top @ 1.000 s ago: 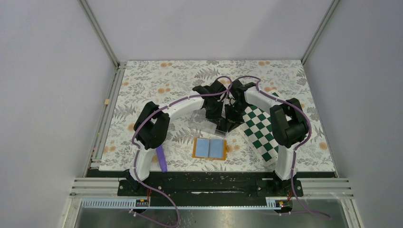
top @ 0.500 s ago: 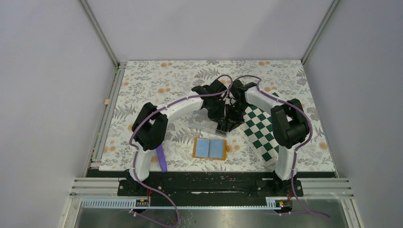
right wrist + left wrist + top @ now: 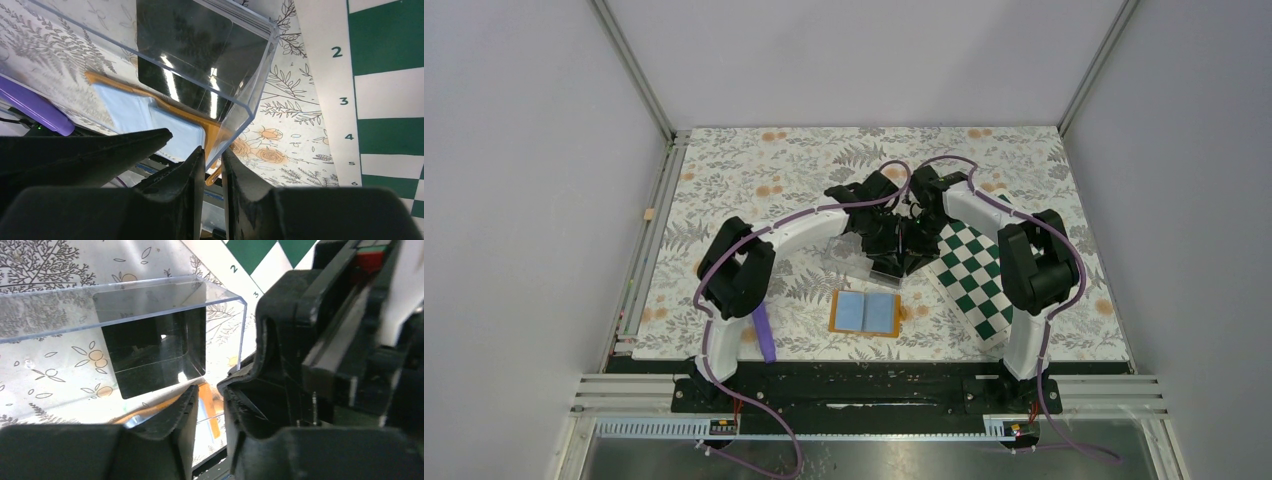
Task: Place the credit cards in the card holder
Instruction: Pick up the credit card from the storage box.
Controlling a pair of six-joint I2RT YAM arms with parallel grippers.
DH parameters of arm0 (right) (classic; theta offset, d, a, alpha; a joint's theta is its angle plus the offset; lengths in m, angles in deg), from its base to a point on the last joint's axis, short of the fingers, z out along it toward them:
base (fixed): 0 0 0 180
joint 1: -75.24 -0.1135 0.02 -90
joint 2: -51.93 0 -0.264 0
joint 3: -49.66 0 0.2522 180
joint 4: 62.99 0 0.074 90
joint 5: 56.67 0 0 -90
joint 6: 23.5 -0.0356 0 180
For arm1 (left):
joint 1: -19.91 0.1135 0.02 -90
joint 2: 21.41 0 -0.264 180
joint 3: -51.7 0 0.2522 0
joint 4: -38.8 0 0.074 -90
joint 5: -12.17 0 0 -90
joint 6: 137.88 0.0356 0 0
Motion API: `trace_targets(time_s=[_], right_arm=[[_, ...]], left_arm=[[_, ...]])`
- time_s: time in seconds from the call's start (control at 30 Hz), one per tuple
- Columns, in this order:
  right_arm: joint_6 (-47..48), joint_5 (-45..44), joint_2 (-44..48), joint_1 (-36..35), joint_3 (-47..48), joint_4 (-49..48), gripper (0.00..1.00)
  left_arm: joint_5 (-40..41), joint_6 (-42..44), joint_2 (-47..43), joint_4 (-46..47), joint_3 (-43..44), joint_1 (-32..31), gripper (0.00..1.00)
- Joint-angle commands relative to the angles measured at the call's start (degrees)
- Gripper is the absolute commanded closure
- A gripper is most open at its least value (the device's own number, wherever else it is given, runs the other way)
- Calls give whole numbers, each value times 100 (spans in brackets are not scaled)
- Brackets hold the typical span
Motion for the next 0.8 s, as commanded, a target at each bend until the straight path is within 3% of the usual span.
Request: trace_targets(time_s=[0.0, 0.2, 0.47, 0.77], right_arm=[[45, 94, 318, 10, -15, 27, 74], [64, 66, 341, 19, 18, 76, 74], [95, -65, 510, 18, 100, 120, 73], [240, -424, 819, 14, 644, 386, 60]], left_arm=[[212, 31, -60, 95, -76, -1, 69], [506, 56, -282, 70, -312, 292, 54], [388, 217, -229, 65, -435, 609, 54], [-14, 186, -275, 421, -638, 747, 54]])
